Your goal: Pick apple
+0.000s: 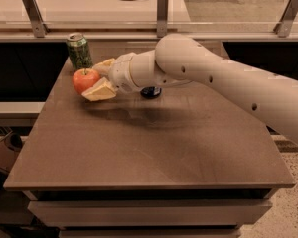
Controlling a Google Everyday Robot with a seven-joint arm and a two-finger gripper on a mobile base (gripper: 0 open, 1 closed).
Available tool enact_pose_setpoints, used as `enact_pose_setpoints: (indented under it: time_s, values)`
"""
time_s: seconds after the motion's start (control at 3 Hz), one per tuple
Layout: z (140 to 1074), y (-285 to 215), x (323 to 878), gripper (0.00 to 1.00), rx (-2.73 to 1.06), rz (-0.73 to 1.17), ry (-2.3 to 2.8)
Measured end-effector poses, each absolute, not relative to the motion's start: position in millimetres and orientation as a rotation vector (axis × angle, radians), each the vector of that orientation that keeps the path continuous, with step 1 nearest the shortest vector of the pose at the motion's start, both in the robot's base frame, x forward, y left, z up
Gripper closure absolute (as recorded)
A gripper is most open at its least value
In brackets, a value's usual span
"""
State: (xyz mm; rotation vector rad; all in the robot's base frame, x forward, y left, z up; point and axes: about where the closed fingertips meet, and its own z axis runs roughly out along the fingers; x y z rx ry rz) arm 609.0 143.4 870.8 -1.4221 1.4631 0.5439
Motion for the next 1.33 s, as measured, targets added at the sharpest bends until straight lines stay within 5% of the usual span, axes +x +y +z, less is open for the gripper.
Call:
enact_pose_setpoints:
  time_s: [1.33]
  values:
    - [974.1, 119.4, 633.1, 1.00, -1.412, 0.514, 1.287]
